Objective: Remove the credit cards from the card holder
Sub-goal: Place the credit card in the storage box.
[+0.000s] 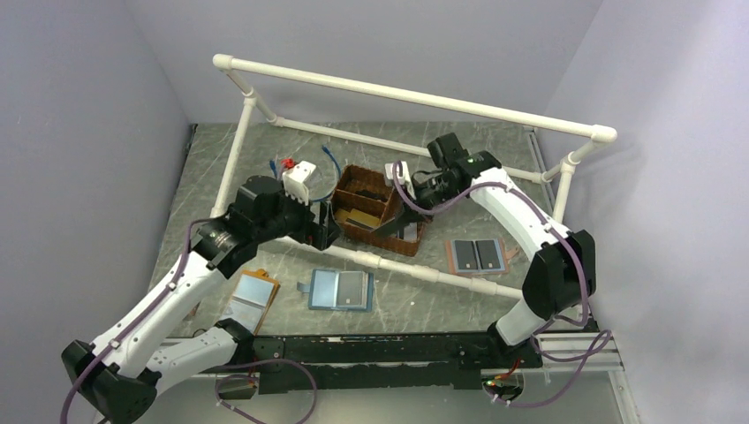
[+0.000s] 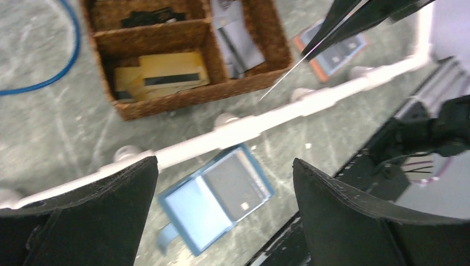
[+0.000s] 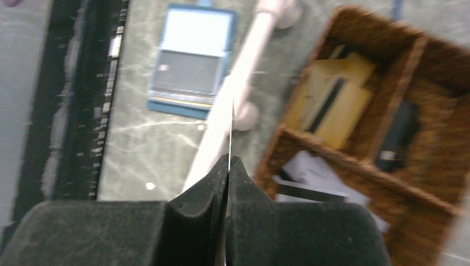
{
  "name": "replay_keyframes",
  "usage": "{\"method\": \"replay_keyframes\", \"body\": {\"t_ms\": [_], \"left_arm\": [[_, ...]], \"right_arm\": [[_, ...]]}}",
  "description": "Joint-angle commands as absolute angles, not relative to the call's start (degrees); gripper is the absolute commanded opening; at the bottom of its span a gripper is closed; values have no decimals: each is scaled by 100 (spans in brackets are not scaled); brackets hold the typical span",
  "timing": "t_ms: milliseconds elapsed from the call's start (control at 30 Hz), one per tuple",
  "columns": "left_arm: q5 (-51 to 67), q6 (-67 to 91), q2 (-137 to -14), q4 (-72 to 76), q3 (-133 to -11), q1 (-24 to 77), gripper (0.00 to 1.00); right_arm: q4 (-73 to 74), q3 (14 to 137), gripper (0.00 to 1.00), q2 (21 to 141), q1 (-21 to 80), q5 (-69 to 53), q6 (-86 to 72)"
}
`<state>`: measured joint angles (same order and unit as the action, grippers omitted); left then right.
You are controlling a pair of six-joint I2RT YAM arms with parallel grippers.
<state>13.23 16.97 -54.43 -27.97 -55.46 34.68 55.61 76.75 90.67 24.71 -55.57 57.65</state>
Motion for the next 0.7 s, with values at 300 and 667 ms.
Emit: {"method": "replay_keyframes", "body": {"t_ms": [300, 667], "left_arm": [[-563, 401, -4594, -3240, -4596, 3255, 98], [-657, 378, -4351, -3194, -4544, 3018, 98]], "right_arm": [[5388, 10278, 0, 10125, 2941, -2976, 8476], [4843, 10533, 0, 11156, 3569, -1596, 9569]]}}
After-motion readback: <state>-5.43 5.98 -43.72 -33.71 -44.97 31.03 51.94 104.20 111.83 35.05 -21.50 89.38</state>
